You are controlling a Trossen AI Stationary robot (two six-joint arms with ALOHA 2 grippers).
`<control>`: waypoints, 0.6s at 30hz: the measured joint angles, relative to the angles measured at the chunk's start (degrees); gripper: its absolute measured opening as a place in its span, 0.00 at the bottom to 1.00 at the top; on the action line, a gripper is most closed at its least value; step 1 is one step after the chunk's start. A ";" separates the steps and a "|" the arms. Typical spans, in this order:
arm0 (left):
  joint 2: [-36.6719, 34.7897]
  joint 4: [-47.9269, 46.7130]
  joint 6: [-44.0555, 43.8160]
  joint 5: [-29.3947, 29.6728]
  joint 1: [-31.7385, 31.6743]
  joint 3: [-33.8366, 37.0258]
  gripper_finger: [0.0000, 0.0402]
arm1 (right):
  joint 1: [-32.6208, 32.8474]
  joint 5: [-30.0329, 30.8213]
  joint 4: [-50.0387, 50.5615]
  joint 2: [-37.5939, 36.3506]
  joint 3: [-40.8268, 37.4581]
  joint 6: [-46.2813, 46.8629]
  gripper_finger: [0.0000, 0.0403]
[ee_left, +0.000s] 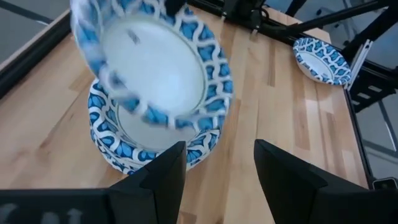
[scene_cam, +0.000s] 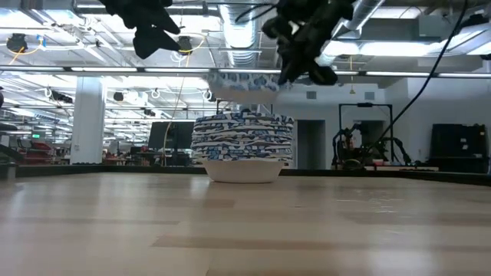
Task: Nest bowls inside each other
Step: Stack the white bowl on the stacked white bowls
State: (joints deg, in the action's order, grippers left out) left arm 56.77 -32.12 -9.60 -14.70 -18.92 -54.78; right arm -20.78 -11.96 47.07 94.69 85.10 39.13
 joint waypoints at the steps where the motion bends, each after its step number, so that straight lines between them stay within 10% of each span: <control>1: -0.13 -0.09 0.26 0.00 0.00 0.00 0.45 | 0.02 0.00 0.70 0.66 -0.10 -0.02 0.03; 18: -0.22 -0.17 1.45 0.07 -0.04 0.00 0.45 | 1.09 -1.88 0.29 9.47 -0.09 -1.86 0.18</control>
State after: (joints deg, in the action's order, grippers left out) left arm 56.55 -32.29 -8.14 -14.63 -18.96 -54.78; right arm -19.69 -13.85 47.36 104.16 85.01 37.27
